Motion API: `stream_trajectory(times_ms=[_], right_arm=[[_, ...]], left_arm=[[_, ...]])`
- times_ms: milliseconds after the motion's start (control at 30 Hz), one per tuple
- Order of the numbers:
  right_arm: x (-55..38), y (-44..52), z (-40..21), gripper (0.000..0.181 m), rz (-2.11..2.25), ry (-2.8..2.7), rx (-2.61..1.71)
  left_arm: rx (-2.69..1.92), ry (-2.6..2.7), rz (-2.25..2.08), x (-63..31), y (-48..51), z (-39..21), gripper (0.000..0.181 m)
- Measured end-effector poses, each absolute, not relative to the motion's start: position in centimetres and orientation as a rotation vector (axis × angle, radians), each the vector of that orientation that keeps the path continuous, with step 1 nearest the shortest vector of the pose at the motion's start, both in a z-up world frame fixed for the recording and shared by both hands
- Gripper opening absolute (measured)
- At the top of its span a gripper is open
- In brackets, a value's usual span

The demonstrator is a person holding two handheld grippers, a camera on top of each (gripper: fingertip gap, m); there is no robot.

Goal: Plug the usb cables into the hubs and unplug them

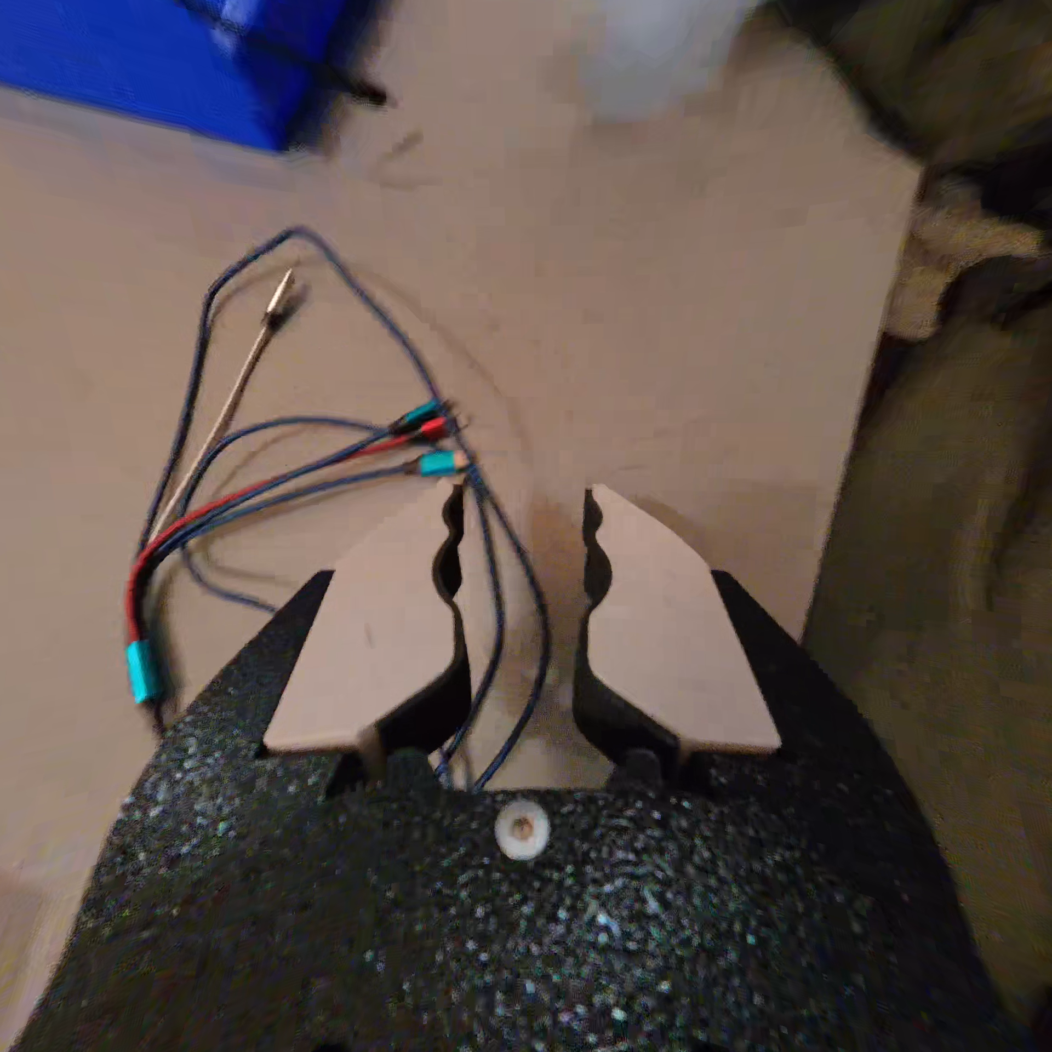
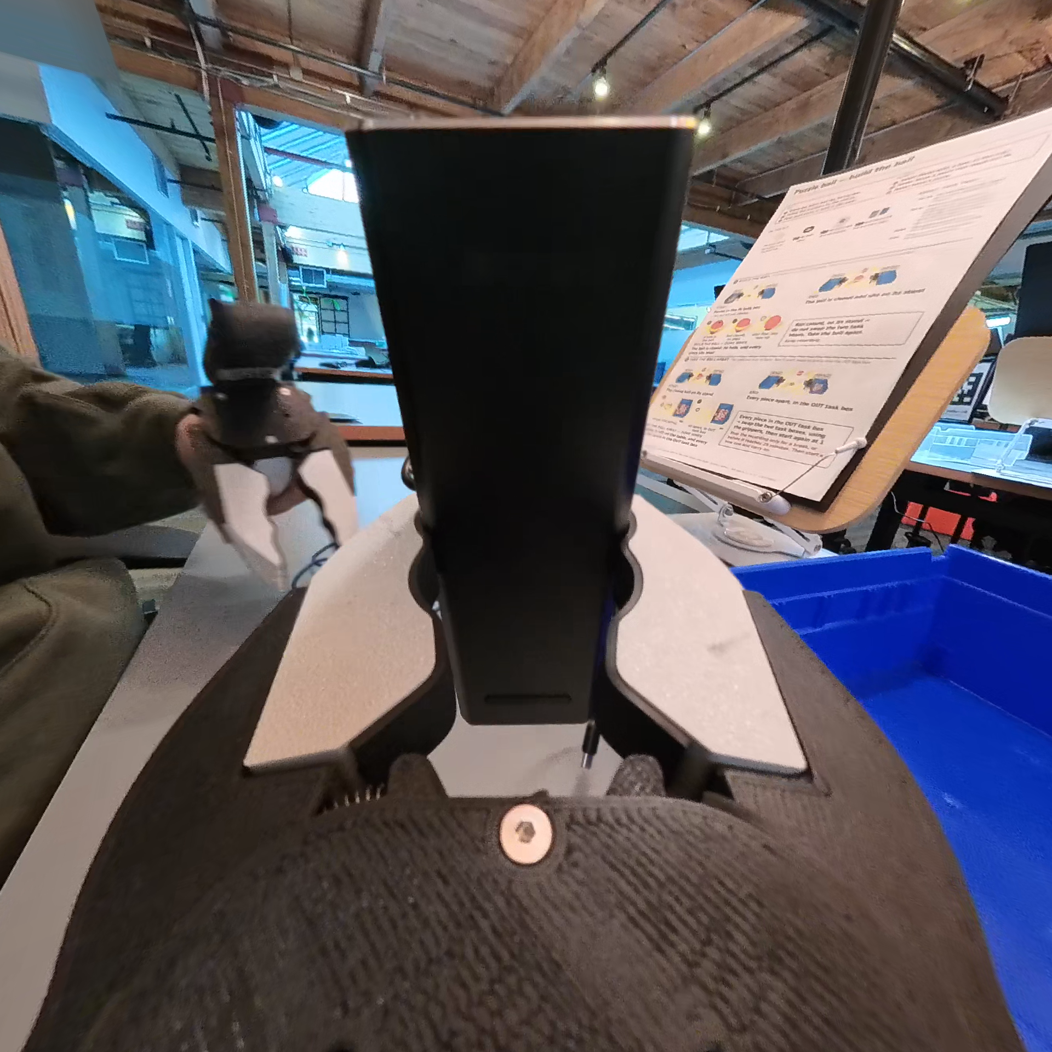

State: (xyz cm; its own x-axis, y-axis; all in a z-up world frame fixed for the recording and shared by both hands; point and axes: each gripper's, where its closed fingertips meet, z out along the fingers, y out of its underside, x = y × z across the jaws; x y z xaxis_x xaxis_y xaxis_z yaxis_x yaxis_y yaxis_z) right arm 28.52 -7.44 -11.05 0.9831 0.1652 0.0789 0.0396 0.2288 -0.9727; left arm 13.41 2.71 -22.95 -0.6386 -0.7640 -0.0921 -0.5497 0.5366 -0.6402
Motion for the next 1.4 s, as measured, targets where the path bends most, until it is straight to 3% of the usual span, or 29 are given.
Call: stream_trajectory(times_ms=[33,167,367,600,767,967,1033,1100,1200,1300,1400], right_arm=[[28.6,-7.4,-11.1,0.060,0.083,-0.176,-1.345],[28.3,-7.2,-11.0,0.060,0.090,-0.183,-1.340],[28.0,-6.9,-11.1,0.060,0.088,-0.201,-1.359],[27.1,-5.9,-10.7,0.060,0.117,-0.220,-1.334],[26.7,-4.5,-11.3,0.060,0.170,-0.204,-1.331],[25.7,-3.1,-11.5,0.061,0.281,-0.197,-1.277],[25.3,-2.7,-11.5,0.061,0.289,-0.200,-1.279],[24.9,-2.2,-11.8,0.061,0.286,-0.214,-1.301],[24.2,-1.5,-12.0,0.060,0.294,-0.236,-1.315],[23.2,-0.4,-12.3,0.061,0.315,-0.260,-1.333],[21.5,1.0,-13.1,0.061,0.341,-0.305,-1.375]], left_arm=[[-1.029,2.423,-0.922,13.1,0.7,-22.6,0.033],[-0.923,2.460,-0.666,13.3,0.9,-24.9,0.034],[-1.081,2.279,-0.867,16.3,6.7,-20.3,0.024],[-0.905,2.691,-0.533,15.2,7.6,-27.8,0.024],[-0.957,2.609,-0.692,16.3,6.3,-28.1,0.013],[-1.034,2.577,-0.717,15.9,6.9,-27.6,0.013],[-1.113,2.599,-0.697,15.2,7.7,-27.4,0.029],[-1.230,2.441,-0.582,16.1,10.8,-25.1,0.045],[-1.196,2.148,-0.783,17.9,11.3,-17.3,0.051],[-0.995,2.037,-0.984,18.8,7.0,-10.7,0.051],[-0.772,2.112,-0.980,19.8,1.6,-8.5,0.064]])
